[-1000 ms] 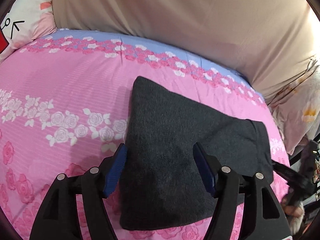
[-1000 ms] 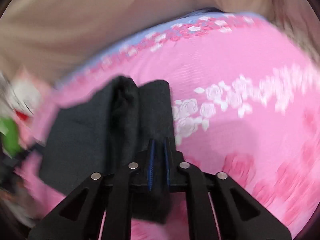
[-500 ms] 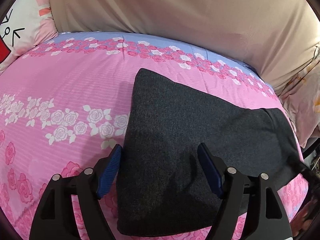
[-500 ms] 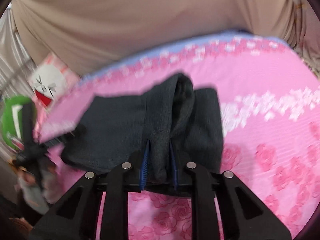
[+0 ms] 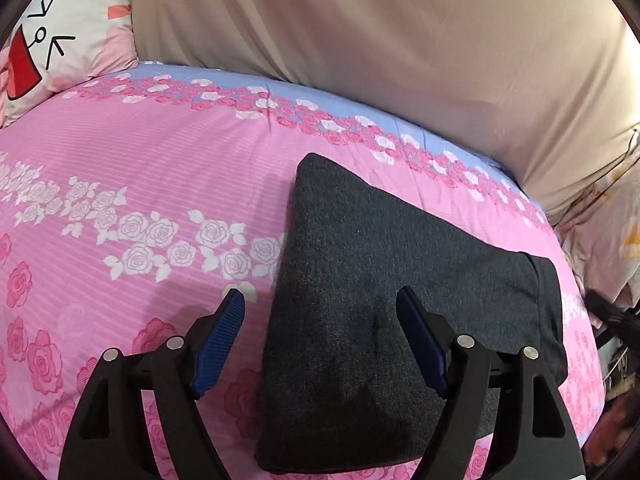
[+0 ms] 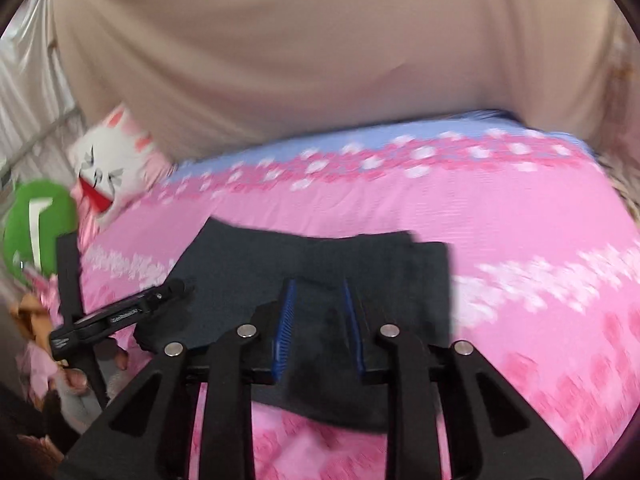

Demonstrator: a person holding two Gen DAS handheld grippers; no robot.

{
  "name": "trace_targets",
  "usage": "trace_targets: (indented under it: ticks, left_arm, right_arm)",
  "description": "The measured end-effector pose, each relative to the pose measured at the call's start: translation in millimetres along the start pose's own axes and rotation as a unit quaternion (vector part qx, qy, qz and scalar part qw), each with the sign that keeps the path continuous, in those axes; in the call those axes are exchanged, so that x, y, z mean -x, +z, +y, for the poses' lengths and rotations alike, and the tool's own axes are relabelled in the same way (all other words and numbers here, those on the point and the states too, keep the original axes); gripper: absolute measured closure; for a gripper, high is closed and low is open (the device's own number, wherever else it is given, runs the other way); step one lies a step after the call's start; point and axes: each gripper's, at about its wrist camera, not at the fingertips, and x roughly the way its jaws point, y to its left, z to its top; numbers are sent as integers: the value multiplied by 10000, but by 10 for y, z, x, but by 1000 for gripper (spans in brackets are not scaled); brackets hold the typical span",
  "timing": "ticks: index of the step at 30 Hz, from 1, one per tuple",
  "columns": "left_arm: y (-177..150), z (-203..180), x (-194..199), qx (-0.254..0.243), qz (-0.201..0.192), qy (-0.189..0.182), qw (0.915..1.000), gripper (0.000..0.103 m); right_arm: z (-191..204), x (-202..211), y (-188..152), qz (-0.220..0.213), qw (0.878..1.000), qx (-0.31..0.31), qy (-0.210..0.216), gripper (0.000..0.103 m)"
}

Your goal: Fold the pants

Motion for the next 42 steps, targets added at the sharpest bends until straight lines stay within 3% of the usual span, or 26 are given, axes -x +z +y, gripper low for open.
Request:
trace_targets:
  ticks: [2, 3, 5, 7, 11, 14, 16, 20, 23, 26, 27, 29, 31, 38, 42]
  left_arm:
    - [-9, 14, 28, 1, -67, -38, 10000, 28]
    - [-11, 24, 43, 5, -93, -78, 9999, 27]
    - [-11, 50, 74, 51, -161, -84, 9998, 27]
    - [-11, 85, 122, 137, -288, -172, 9993, 27]
    - [-10, 81, 112, 162, -300, -98, 9994, 24]
    - [-21, 75, 139, 115, -333, -58, 9994, 24]
    - [-36, 87, 176, 16, -347, 81, 9994, 24]
    - [-56, 167, 221, -188, -250, 298, 9991, 24]
    - [-53, 223, 206, -150, -169, 265, 9994, 24]
    - [-53, 227, 183, -161, -106, 325, 9993, 24]
    - [-54, 226, 178, -177, -91, 334, 9992, 24]
    - [-52, 220, 164, -209, -49, 389, 9990, 24]
    - [-52, 224, 156, -230, -14, 418, 9989, 24]
    - [-42, 238, 106, -194, 118, 470, 9986, 23]
    - [-47, 249, 139, -244, 96, 619, 9977, 22]
  right_arm:
    - [-127, -388, -5, 385, 9982, 4, -450, 85]
    - [-256, -538, -24, 516, 9976, -180, -425, 85]
    - [-297, -434, 16, 463, 9969, -579, -252, 85]
    - [-104, -191, 87, 124, 9988, -464, -128, 80]
    - [311, -260, 159, 196, 9995, 24, 240, 81]
    - [301, -831, 58, 799, 9956, 280, -405, 83]
    - [307, -887, 70, 723, 9967, 100, -366, 83]
    - [677, -725, 272, 634, 9968, 99, 469, 79]
    - [1057, -906, 380, 746, 9940, 526, 603, 79]
    - [1212, -1524, 334, 1480, 9850, 597, 663, 78]
    - [1285, -1549, 345, 1253, 9876, 777, 539, 78]
    - [1327, -1525, 388, 1316, 9871, 763, 498, 76]
    - [1304, -1347, 393, 1162, 9880, 617, 815, 76]
    - [1229, -703, 58, 818, 9906, 743, 808, 72]
    - [1198, -868, -57, 1036, 9895, 707, 714, 71]
